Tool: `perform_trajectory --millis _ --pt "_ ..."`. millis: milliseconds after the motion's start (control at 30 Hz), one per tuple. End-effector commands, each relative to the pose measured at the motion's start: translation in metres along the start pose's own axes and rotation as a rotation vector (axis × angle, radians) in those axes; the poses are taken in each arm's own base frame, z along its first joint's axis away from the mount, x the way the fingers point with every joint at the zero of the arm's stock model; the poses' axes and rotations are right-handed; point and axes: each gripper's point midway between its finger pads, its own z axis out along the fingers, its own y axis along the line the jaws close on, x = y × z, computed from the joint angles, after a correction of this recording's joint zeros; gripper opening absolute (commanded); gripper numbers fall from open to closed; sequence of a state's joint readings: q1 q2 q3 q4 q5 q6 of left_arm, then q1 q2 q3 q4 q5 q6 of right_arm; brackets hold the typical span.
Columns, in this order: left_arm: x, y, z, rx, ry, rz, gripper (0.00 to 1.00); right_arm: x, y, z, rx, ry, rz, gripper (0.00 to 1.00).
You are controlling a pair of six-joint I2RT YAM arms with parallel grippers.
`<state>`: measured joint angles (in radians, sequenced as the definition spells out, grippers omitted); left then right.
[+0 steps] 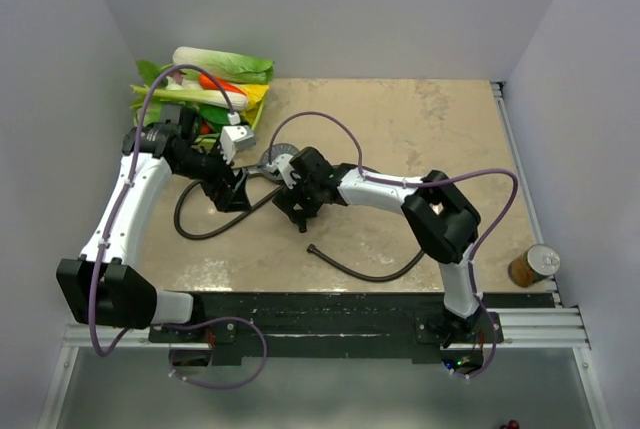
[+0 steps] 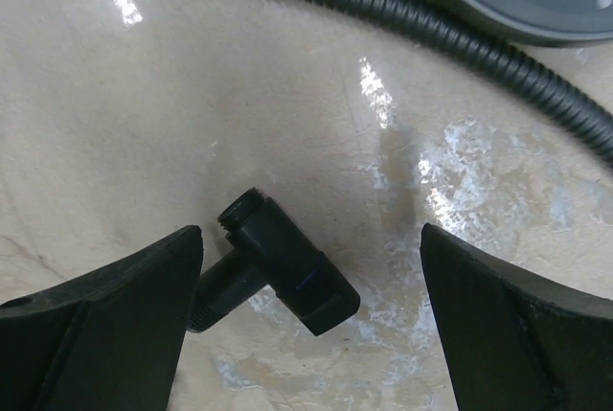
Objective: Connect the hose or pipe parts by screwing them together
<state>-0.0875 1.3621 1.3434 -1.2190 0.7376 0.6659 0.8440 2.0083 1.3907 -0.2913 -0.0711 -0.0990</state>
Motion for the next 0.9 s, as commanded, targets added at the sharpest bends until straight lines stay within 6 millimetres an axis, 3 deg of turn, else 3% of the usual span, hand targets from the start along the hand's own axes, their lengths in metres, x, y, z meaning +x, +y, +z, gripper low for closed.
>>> perform_trajectory --millis 0,200,300,467,567,667,867 --pt "-0.005 -0.013 -0.008 0.019 -0.039 0.042 0.99 -0.001 0.0 0.005 -0.013 0.027 -0.042 0.95" --pt "-0.004 -0.014 -0.012 -0.001 -0.033 0.06 0.97 0.017 -0.01 0.006 0.007 0.071 0.031 0.77" --pt "0.001 -0.017 -0.003 0.031 -0.015 0.052 0.96 0.02 -0.025 -0.002 0.047 0.053 0.109 0.71" --pt "0.011 -0.035 0.03 0.086 0.087 0.089 0.92 0.025 -0.065 -0.023 0.162 0.019 0.25 0.7" --pt "0.012 -0.037 0.047 0.09 0.116 0.117 0.92 0.039 -0.081 -0.034 0.218 0.048 0.317 0.73" --pt "0.013 -0.036 0.055 0.11 0.136 0.112 0.92 0.055 -0.084 -0.041 0.234 0.05 0.379 0.78" --pt "0.002 -0.031 0.076 0.102 0.14 0.125 0.92 0.061 -0.074 -0.058 0.197 -0.029 0.498 0.84"
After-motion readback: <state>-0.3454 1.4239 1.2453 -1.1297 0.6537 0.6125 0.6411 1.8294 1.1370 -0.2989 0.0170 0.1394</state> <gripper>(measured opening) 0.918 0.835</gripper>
